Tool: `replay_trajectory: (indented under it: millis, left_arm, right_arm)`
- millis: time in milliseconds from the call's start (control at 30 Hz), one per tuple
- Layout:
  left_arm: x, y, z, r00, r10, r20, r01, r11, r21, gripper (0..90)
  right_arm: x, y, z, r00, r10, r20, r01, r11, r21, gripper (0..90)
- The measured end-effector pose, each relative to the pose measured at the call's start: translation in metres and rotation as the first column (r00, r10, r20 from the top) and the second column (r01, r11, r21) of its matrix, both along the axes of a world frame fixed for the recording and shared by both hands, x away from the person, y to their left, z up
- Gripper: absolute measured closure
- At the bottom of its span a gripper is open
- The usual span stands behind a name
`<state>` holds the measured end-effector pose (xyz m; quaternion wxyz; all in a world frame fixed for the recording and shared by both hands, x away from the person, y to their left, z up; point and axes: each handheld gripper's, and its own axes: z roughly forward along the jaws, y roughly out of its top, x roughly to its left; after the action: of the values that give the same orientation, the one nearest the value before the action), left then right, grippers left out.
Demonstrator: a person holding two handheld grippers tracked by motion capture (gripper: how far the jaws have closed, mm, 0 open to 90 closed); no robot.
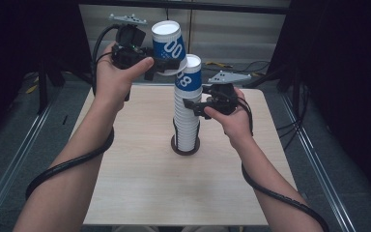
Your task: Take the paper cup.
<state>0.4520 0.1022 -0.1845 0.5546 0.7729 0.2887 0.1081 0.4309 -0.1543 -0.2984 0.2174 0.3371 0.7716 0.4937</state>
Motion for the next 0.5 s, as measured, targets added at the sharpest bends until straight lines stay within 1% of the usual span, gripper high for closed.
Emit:
replay_trajectory:
  millis: [100, 267, 300, 400, 433, 467, 500]
  left_arm:
    - [-0.001, 0.004, 0.0, 1.0, 0.002, -0.004, -0.002, 1.0, 0.0, 24.2]
    - [-0.003, 0.017, -0.004, 0.9999, 0.013, -0.01, -0.013, 0.9999, -0.007, 24.2]
    - [-0.003, 0.017, -0.004, 0.9999, 0.013, -0.01, -0.013, 0.9999, -0.007, 24.2]
    - [-0.004, 0.024, -0.01, 0.9998, 0.017, -0.015, -0.017, 0.9999, -0.002, 24.2]
    - [-0.004, 0.024, -0.01, 0.9998, 0.017, -0.015, -0.017, 0.9999, -0.002, 24.2]
    - [-0.005, 0.028, -0.013, 0.9996, 0.019, -0.021, -0.019, 0.9998, -0.005, 24.2]
    - [-0.005, 0.028, -0.013, 0.9996, 0.019, -0.021, -0.019, 0.9998, -0.005, 24.2]
  right_arm:
    - [0.0, 0.0, 0.0, 1.0, 0.0, 0.001, 0.0, 1.0, 0.001, 20.1]
    - [-0.001, 0.0, 0.0, 1.0, 0.0, -0.003, 0.0, 1.0, -0.001, 20.1]
    - [-0.001, 0.0, 0.0, 1.0, 0.0, -0.003, 0.0, 1.0, -0.001, 20.1]
    - [-0.001, -0.001, -0.001, 1.0, -0.003, -0.005, 0.003, 1.0, 0.0, 20.2]
    - [-0.001, -0.001, -0.001, 1.0, -0.003, -0.005, 0.003, 1.0, 0.0, 20.2]
    - [-0.001, -0.001, -0.002, 1.0, -0.002, -0.008, 0.002, 1.0, 0.011, 20.0]
    - [-0.001, -0.001, -0.002, 1.0, -0.002, -0.008, 0.002, 1.0, 0.011, 20.0]
